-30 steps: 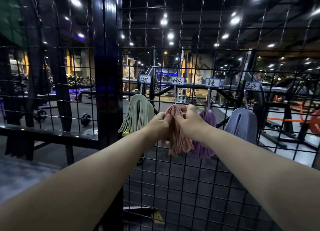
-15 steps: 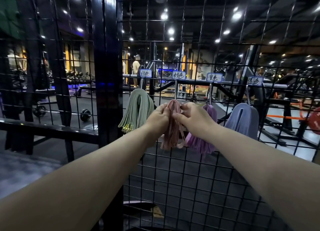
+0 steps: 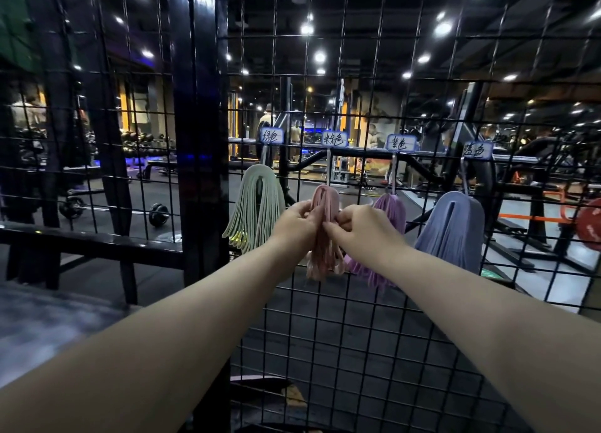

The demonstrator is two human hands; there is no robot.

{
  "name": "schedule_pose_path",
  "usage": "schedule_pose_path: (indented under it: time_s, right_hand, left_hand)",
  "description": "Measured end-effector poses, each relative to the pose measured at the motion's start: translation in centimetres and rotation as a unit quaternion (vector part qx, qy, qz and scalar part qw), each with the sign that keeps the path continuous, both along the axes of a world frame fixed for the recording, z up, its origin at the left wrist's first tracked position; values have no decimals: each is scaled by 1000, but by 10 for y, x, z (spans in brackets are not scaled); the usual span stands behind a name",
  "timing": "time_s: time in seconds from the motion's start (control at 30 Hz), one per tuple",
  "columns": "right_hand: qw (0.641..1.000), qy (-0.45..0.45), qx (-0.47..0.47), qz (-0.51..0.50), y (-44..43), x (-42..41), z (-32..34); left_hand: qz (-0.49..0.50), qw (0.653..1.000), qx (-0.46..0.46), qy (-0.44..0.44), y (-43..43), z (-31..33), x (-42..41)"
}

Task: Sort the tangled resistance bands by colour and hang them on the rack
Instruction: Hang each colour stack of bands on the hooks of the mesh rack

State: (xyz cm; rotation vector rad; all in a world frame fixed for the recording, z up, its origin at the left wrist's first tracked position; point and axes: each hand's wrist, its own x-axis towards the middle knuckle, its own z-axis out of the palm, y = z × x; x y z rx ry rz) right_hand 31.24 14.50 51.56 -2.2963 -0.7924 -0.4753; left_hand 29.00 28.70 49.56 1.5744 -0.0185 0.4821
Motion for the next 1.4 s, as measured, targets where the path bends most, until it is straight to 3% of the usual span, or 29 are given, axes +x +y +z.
schedule_pose_path:
  time_s: [0.23,0.4,0.63,0.7,0.87,1.07,1.3,1.4]
  right_hand:
    - [999,-19,-22,-39,1,3,0]
    - [999,-3,13,-44,2,-3,5]
    - [996,-2,55,-70,13,-3,22]
    - [996,-3,59,-66,16,-2,27]
    - [996,15,74,-53,18,5,32]
    - [993,76,94,-5,19,16,20]
    - [981,163,90,59,15,22,27]
    - [982,154,75,74,11,22,33]
  left_hand:
    - [31,999,28,11,0,2,1]
    - [8,1000,-13,-12,-3,6,-4]
    - [63,993,69,-75,-4,21,-1]
    - [64,992,76,-82,-3,24,1]
    - [-9,998,-24,-55,1,30,-1]
    - [-1,998,43,-40,7,29,3]
    - [-56,998,40,-3,13,35,0]
    - [-56,998,42,0,14,36,1]
